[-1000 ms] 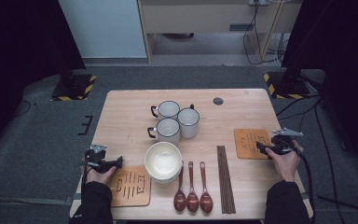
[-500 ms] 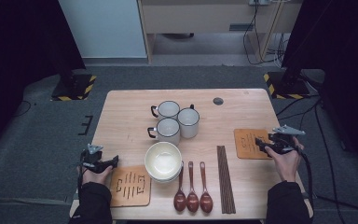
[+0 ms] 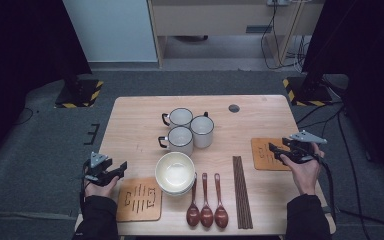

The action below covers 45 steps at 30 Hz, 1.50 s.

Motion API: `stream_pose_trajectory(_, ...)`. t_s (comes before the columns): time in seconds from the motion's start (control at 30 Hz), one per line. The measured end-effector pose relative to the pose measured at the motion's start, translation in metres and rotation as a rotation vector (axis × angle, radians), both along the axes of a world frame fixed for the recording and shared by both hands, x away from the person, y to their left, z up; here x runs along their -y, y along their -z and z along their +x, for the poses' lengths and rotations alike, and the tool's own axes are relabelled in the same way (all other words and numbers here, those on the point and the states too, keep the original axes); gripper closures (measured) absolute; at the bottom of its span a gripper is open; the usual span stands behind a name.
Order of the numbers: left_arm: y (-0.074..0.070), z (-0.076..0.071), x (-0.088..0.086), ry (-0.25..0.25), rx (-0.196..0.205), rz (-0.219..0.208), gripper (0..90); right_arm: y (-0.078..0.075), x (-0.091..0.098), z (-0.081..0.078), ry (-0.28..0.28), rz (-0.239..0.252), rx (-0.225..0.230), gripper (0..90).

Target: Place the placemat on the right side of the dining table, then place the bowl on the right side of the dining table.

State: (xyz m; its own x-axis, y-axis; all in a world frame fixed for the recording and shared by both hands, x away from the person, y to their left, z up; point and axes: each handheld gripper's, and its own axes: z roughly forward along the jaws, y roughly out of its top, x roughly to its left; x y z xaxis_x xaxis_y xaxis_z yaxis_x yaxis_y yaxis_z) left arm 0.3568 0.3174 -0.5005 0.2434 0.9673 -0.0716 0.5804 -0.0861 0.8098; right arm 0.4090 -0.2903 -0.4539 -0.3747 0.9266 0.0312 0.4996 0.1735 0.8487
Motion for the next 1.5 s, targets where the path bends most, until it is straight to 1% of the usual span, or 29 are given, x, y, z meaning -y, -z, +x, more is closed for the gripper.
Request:
stream_pose_trajectory(0.07,-0.003,-0.001,0.002,0.017,0.015,-0.007,37.3,-0.004,-0.003,-0.001,-0.006,0.001,0.003,38.2)
stream_pose_trajectory(0.13,-0.004,-0.001,0.005,0.04,0.022,-0.013,42.7,-0.009,-0.007,-0.002,-0.011,0.004,0.004,35.1)
stream_pose_trajectory(0.17,-0.005,-0.002,0.006,0.048,0.022,-0.008,44.5,-0.011,-0.009,-0.003,-0.016,0.001,0.003,33.6)
stream_pose_trajectory(0.23,-0.007,-0.002,0.008,0.056,0.023,-0.006,47.4,-0.016,-0.013,-0.004,-0.012,-0.019,0.01,33.5)
stream_pose_trajectory(0.27,-0.008,-0.002,0.008,0.06,0.025,-0.006,47.9,-0.018,-0.016,-0.005,-0.02,-0.012,0.011,33.8)
stream_pose_trajectory(0.33,-0.01,-0.003,0.01,0.064,0.036,-0.009,47.3,-0.023,-0.021,-0.007,-0.039,0.0,0.031,33.7)
stream_pose_trajectory(0.47,-0.017,-0.005,0.012,0.08,0.061,-0.02,45.6,-0.03,-0.029,-0.009,-0.058,0.02,0.048,33.7)
stream_pose_trajectory(0.53,-0.021,-0.006,0.013,0.087,0.078,-0.033,44.9,-0.034,-0.033,-0.011,-0.064,0.014,0.051,33.2)
stream_pose_trajectory(0.63,-0.028,-0.009,0.016,0.103,0.101,-0.041,44.5,-0.038,-0.038,-0.012,-0.074,0.015,0.066,32.8)
stream_pose_trajectory(0.67,-0.029,-0.009,0.017,0.105,0.107,-0.046,44.4,-0.039,-0.04,-0.012,-0.08,0.022,0.071,32.8)
stream_pose_trajectory(0.77,-0.034,-0.011,0.02,0.118,0.119,-0.052,44.2,-0.042,-0.045,-0.012,-0.092,0.016,0.076,33.1)
stream_pose_trajectory(0.87,-0.038,-0.012,0.024,0.13,0.125,-0.056,44.2,-0.044,-0.051,-0.012,-0.12,0.021,0.079,34.3)
stream_pose_trajectory(0.93,-0.04,-0.013,0.027,0.14,0.132,-0.059,44.3,-0.045,-0.055,-0.013,-0.131,0.035,0.078,34.6)
stream_pose_trajectory(1.1,-0.046,-0.015,0.033,0.161,0.149,-0.07,46.0,-0.048,-0.066,-0.014,-0.165,0.036,0.09,35.9)
stream_pose_trajectory(1.2,-0.049,-0.016,0.037,0.173,0.155,-0.068,47.2,-0.05,-0.073,-0.015,-0.186,0.051,0.093,36.5)
stream_pose_trajectory(1.23,-0.05,-0.017,0.039,0.175,0.158,-0.073,47.5,-0.051,-0.074,-0.016,-0.191,0.047,0.091,36.5)
stream_pose_trajectory(1.3,-0.052,-0.018,0.042,0.185,0.161,-0.075,48.4,-0.052,-0.079,-0.016,-0.206,0.047,0.103,37.1)
stream_pose_trajectory(1.5,-0.059,-0.02,0.05,0.21,0.173,-0.075,49.4,-0.058,-0.093,-0.018,-0.237,0.05,0.11,38.1)
